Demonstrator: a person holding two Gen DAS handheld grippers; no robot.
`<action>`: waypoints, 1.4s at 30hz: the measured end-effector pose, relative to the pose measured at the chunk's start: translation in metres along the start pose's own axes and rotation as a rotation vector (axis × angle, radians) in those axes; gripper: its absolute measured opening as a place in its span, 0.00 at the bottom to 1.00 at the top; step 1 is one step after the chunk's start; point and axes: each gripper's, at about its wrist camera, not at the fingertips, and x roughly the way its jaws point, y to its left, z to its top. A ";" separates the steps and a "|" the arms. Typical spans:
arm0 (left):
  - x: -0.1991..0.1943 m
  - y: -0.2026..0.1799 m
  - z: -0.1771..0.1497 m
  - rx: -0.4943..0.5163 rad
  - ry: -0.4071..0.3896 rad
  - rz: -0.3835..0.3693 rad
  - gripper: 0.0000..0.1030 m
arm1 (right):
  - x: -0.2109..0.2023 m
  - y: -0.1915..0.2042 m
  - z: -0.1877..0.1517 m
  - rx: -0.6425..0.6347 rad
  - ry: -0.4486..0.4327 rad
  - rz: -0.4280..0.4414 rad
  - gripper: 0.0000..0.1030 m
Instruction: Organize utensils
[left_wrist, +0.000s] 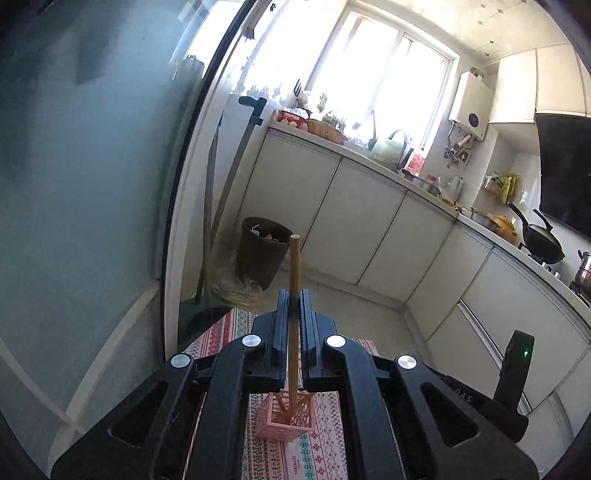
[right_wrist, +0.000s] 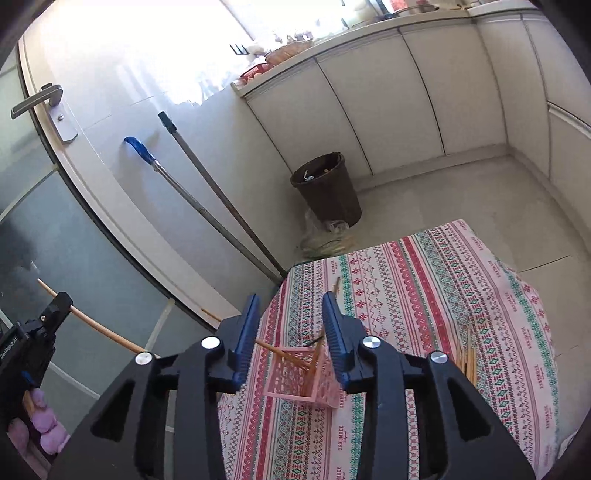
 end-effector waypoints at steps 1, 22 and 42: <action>0.000 -0.001 0.001 0.003 -0.001 0.000 0.05 | 0.003 -0.009 -0.001 0.021 0.013 -0.014 0.43; -0.001 0.034 0.003 -0.075 -0.006 -0.040 0.05 | 0.092 -0.022 -0.057 0.233 0.111 0.053 0.23; -0.004 0.043 -0.003 -0.076 0.017 0.016 0.05 | 0.077 -0.020 -0.087 0.037 0.270 0.026 0.26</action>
